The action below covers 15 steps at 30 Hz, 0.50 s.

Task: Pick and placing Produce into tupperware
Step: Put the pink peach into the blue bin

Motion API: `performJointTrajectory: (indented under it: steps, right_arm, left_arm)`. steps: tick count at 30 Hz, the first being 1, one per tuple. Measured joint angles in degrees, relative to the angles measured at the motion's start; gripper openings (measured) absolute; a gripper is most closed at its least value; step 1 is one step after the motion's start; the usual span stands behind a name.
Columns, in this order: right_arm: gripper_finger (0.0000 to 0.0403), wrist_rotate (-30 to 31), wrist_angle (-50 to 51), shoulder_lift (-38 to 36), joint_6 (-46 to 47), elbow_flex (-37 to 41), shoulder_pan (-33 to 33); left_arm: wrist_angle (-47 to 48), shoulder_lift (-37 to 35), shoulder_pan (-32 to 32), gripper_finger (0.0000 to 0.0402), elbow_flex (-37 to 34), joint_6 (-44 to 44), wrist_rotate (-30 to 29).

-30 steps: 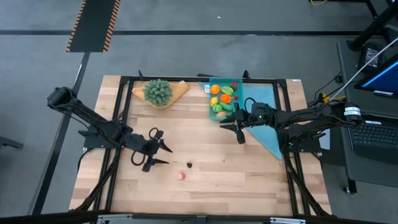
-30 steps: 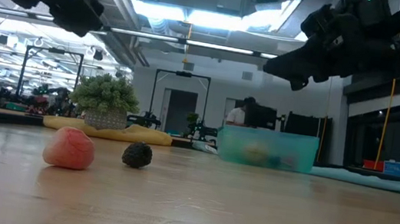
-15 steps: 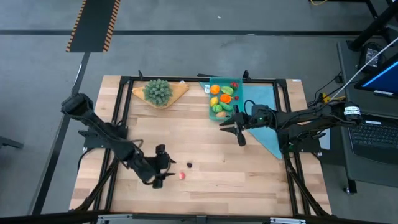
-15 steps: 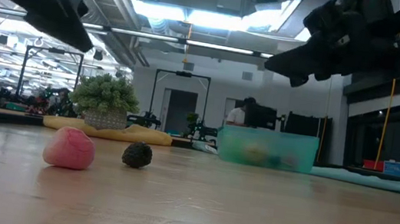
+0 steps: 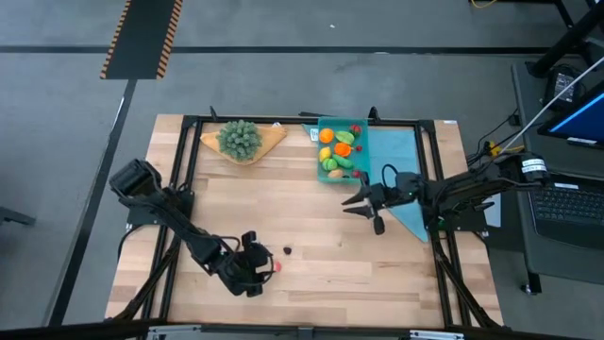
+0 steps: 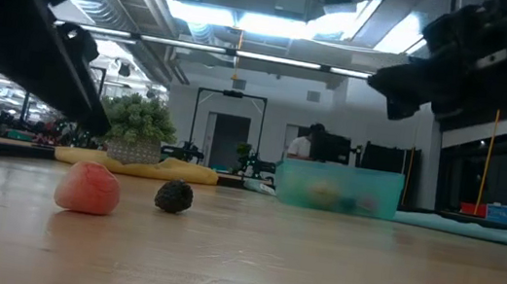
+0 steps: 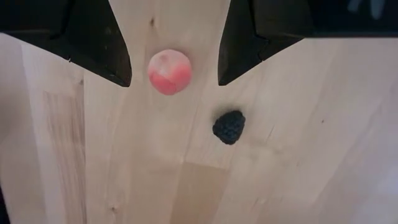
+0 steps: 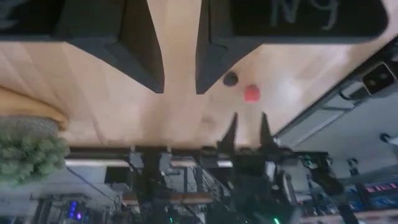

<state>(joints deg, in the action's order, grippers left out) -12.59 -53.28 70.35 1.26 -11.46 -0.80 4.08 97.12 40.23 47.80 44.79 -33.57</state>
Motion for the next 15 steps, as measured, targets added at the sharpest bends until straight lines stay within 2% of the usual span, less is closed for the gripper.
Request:
performJointTrajectory:
  steps: [15]
  right_arm:
    - [0.0094,0.1,-2.7,0.0,0.1,-1.4,5.6]
  left_arm:
    - [-0.7,0.3,-0.3,0.0231,0.0,-0.3,0.0]
